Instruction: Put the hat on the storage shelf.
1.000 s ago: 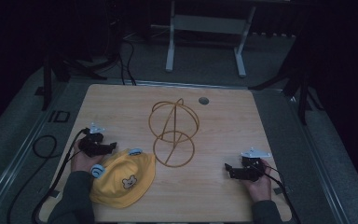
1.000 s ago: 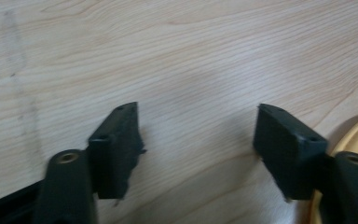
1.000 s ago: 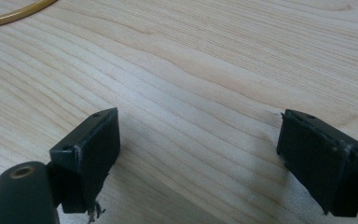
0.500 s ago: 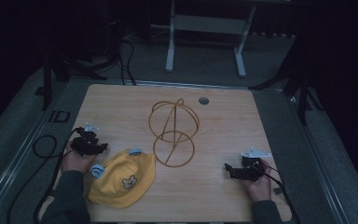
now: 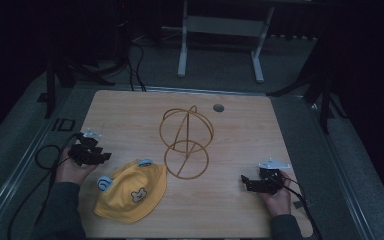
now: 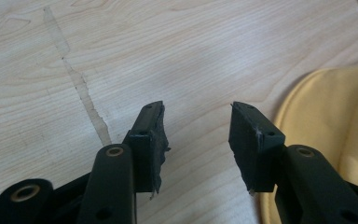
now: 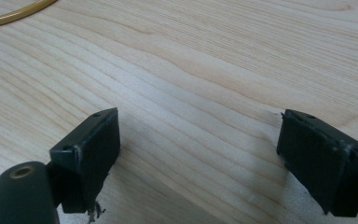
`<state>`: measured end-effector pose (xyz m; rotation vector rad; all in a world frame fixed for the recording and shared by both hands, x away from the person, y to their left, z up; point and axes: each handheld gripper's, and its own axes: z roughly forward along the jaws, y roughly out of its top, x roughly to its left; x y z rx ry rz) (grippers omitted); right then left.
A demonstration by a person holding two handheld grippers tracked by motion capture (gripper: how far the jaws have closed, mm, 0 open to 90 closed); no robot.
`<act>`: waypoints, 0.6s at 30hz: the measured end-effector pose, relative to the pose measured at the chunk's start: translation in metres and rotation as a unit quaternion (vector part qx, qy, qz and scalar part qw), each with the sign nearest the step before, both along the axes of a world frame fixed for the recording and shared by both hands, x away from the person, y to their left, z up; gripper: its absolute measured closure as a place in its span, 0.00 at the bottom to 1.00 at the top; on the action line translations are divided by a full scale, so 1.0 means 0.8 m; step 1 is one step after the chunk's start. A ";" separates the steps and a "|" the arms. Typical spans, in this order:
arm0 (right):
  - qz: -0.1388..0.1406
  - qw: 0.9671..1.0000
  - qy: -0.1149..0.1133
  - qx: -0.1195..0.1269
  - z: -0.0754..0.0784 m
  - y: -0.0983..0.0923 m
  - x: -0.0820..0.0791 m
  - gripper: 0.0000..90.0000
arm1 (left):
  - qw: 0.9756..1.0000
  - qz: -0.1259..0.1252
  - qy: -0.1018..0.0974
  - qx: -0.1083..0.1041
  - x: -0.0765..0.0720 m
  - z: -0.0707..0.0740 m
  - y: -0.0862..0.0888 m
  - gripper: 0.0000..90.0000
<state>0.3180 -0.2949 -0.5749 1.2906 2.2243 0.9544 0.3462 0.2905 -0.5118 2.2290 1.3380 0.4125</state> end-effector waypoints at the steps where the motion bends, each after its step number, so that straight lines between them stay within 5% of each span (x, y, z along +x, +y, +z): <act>1: 0.000 1.000 0.000 0.000 0.000 0.000 0.000 0.15 | 1.000 0.000 0.000 -0.002 -0.001 0.001 0.000 0.62; 10: 0.000 1.000 0.000 0.000 0.000 0.000 0.000 0.15 | 1.000 -0.001 0.009 -0.013 -0.010 0.017 0.006 0.65; 18: 0.000 1.000 0.000 0.000 0.000 0.000 0.000 0.15 | 1.000 -0.021 0.018 -0.001 -0.013 0.035 0.001 0.64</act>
